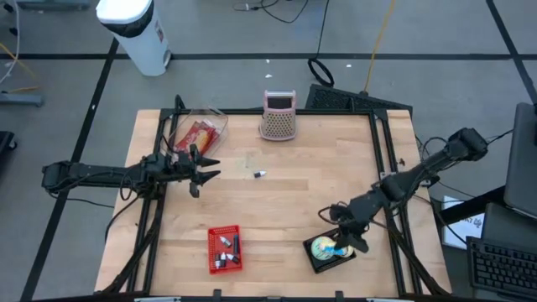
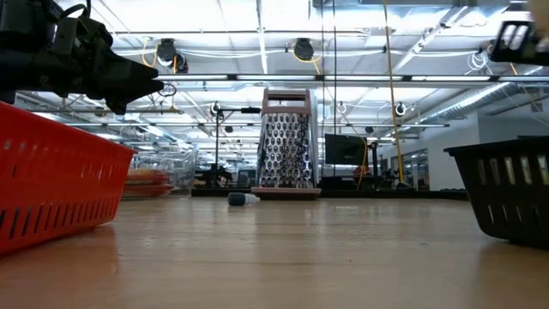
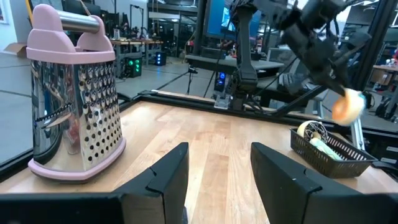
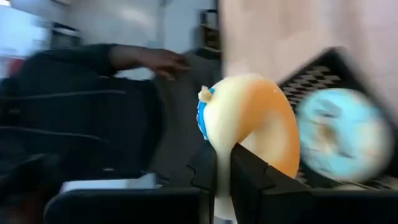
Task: Pick & Place Food Item
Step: Put the blue doughnut into the black bin
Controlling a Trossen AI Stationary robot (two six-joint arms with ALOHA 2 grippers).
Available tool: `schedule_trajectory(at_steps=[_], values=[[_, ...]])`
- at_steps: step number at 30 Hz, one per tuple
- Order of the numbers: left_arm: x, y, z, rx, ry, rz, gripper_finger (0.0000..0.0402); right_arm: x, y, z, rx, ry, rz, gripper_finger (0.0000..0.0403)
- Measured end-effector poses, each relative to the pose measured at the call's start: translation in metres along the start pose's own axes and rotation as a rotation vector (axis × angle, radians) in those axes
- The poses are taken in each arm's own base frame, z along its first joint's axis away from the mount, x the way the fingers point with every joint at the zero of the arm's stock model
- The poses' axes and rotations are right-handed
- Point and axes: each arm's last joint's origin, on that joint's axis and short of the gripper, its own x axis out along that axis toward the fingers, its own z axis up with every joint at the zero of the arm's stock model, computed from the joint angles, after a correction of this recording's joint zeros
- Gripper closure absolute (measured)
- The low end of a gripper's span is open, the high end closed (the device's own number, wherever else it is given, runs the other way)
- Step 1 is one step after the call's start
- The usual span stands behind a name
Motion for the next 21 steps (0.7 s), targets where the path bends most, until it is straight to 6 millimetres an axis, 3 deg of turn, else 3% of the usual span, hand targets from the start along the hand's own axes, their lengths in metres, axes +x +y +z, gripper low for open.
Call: schedule_trajectory(at_steps=[7,17,21], values=[[0.0,0.0,0.0,0.0,0.0,0.0,0.0227,0.025,-0.029,-0.016,0.026,-0.044,0.148,0.0384],[0.0,0.0,0.0,0.0,0.0,0.0,0.0227,0.03,-0.052,-0.029,-0.161,-0.033,0.08,0.0383],[0.0,0.0,0.0,0.0,0.0,0.0,0.0227,0.033,-0.055,-0.028,-0.218,-0.064,0.045,0.0361]])
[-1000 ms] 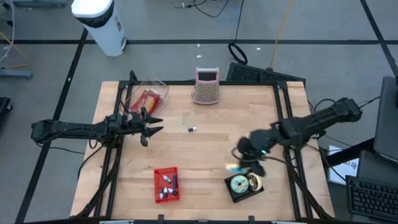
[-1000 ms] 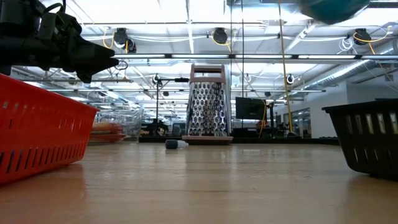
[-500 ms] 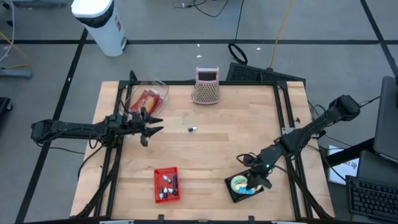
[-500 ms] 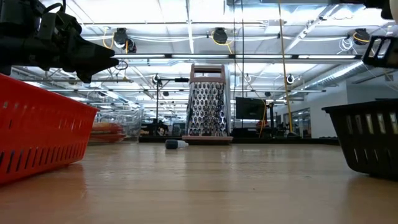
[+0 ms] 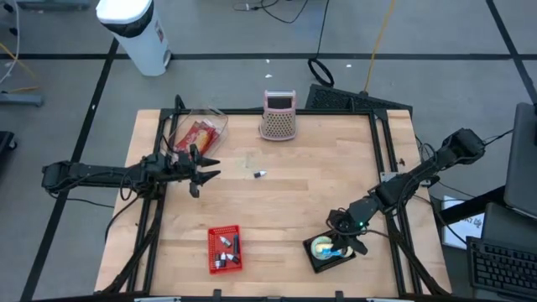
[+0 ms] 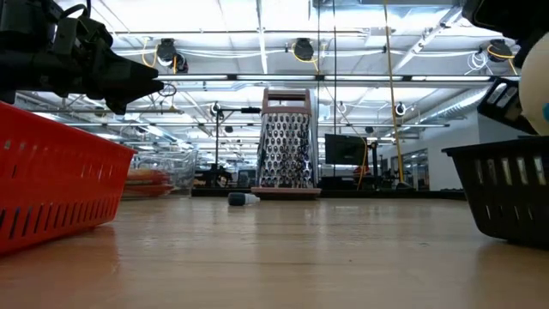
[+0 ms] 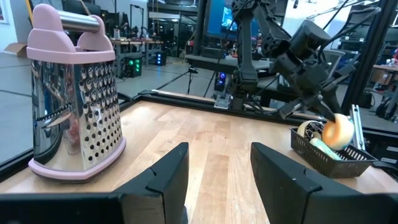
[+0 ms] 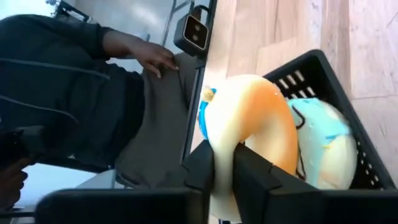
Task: Pick & Place Food Item
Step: Put the blue doughnut into the black bin, then put the blue food coloring bottle into the red bin
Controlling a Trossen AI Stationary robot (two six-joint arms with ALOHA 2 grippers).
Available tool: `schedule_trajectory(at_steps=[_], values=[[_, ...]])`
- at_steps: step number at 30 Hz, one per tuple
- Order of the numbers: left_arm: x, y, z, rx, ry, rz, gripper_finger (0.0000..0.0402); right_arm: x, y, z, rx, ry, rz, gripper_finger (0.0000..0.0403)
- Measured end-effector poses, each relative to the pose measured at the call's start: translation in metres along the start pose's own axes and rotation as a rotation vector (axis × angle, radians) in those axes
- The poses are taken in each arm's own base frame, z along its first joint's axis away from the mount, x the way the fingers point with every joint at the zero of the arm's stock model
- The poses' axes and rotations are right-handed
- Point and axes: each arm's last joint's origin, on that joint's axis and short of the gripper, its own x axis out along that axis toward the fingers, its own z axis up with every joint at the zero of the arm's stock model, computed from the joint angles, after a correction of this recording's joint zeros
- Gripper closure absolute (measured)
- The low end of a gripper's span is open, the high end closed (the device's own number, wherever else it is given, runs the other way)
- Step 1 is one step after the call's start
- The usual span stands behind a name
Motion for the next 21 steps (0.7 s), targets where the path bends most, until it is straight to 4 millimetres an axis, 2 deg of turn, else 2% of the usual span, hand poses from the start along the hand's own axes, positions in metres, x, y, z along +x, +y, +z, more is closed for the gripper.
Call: schedule_trajectory(at_steps=[7,11,17,21], values=[[0.0,0.0,0.0,0.0,0.0,0.0,0.0227,0.004,0.002,0.002,0.046,-0.01,0.04,0.0283],[0.0,0.0,0.0,0.0,0.0,0.0,0.0227,0.004,0.001,0.0,0.082,0.011,0.028,0.0251],[0.0,0.0,0.0,0.0,0.0,0.0,0.0227,0.004,0.002,0.002,0.034,-0.019,0.025,0.0232],[0.0,0.0,0.0,0.0,0.0,0.0,0.0227,0.003,0.01,0.011,-0.031,-0.126,0.094,0.0233]])
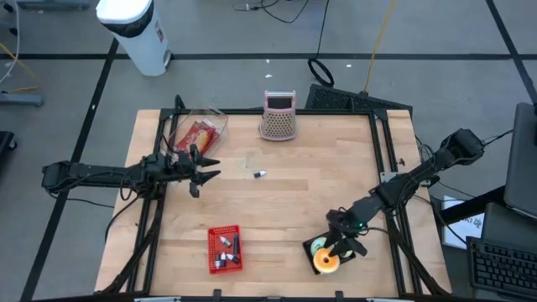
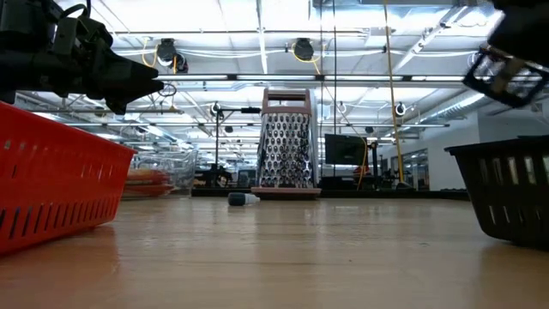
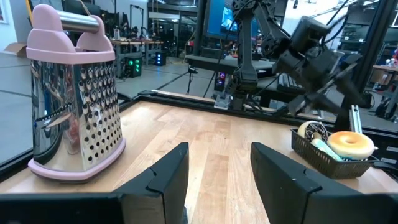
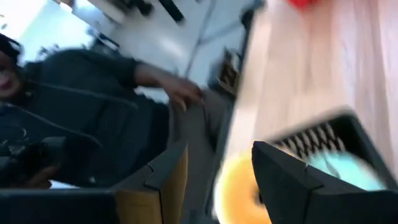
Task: Pick & Place Food Item
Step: Put the blue food coloring bottle into the red bin
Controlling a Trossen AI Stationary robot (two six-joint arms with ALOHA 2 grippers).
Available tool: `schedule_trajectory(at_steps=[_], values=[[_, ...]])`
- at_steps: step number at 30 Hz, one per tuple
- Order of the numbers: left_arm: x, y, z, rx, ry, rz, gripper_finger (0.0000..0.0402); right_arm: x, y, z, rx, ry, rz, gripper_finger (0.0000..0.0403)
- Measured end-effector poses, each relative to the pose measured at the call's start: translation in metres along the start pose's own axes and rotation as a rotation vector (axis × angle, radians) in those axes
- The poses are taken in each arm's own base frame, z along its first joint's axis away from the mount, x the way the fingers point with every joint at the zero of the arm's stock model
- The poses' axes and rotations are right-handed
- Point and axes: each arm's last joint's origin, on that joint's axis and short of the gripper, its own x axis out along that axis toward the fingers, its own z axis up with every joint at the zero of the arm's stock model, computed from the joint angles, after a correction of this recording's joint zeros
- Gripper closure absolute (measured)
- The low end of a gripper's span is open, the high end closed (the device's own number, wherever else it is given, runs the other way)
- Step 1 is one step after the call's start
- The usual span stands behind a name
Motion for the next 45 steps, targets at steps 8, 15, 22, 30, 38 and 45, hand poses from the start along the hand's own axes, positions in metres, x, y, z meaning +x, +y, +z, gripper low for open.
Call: schedule_trajectory(at_steps=[8,15,22,30,38,45], values=[[0.0,0.0,0.0,0.0,0.0,0.0,0.0227,-0.002,-0.001,0.015,-0.231,-0.22,-0.136,0.0232],[0.0,0.0,0.0,0.0,0.0,0.0,0.0227,-0.018,-0.044,0.048,-0.458,-0.354,-0.505,0.022],[0.0,0.0,0.0,0.0,0.0,0.0,0.0227,-0.029,-0.107,0.094,-0.406,-0.284,-0.646,0.0184],[0.0,0.0,0.0,0.0,0.0,0.0,0.0227,-0.022,-0.17,0.156,-0.511,-0.213,-0.729,0.0182],[0.0,0.0,0.0,0.0,0.0,0.0,0.0227,-0.01,-0.228,0.181,-0.496,-0.158,-0.704,0.0194],[0.0,0.0,0.0,0.0,0.0,0.0,0.0227,0.004,-0.25,0.173,-0.525,-0.081,-0.69,0.0197]])
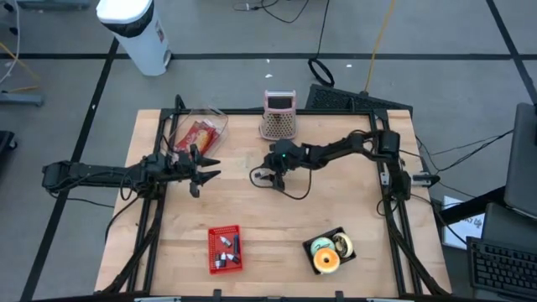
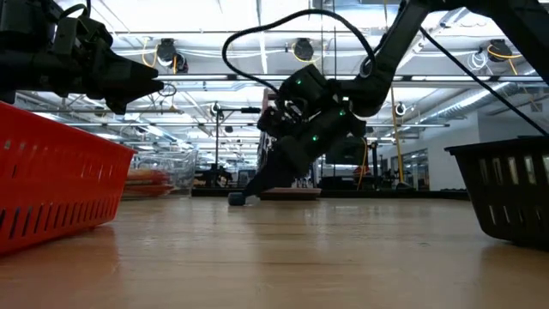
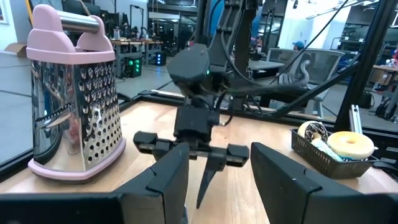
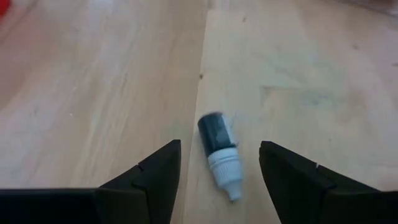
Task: Pick & Place Food Item
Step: Put the blue food coloring bottle into the red bin
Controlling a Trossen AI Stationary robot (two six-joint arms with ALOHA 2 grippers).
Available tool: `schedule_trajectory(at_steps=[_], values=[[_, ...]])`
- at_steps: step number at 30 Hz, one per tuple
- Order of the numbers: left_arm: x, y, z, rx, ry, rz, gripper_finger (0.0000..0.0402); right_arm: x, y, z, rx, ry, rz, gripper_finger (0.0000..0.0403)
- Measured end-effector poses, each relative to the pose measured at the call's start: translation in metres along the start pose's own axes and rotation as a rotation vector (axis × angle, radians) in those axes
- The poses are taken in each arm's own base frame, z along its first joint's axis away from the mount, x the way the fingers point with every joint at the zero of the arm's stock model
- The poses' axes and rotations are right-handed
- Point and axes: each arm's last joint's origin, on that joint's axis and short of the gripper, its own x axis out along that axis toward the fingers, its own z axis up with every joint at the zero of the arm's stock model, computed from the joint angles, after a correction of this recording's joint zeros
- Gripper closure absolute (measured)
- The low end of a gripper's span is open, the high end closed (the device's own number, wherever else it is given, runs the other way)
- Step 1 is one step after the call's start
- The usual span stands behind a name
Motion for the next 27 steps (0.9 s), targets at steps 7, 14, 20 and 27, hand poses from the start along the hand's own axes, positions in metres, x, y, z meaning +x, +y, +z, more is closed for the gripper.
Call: schedule_trajectory(at_steps=[7,14,20,27], values=[[0.0,0.0,0.0,0.0,0.0,0.0,0.0227,0.002,0.001,-0.008,-0.028,0.064,0.012,0.0224],[0.0,0.0,0.0,0.0,0.0,0.0,0.0227,0.002,0.002,-0.009,-0.057,0.072,0.018,0.0294],[0.0,0.0,0.0,-0.001,-0.001,0.0,0.0227,0.002,0.001,-0.005,-0.063,0.025,0.005,0.0368],[0.0,-0.001,0.006,-0.161,-0.064,-0.012,0.0226,-0.003,0.007,0.006,-0.056,-0.012,0.0,0.0371]])
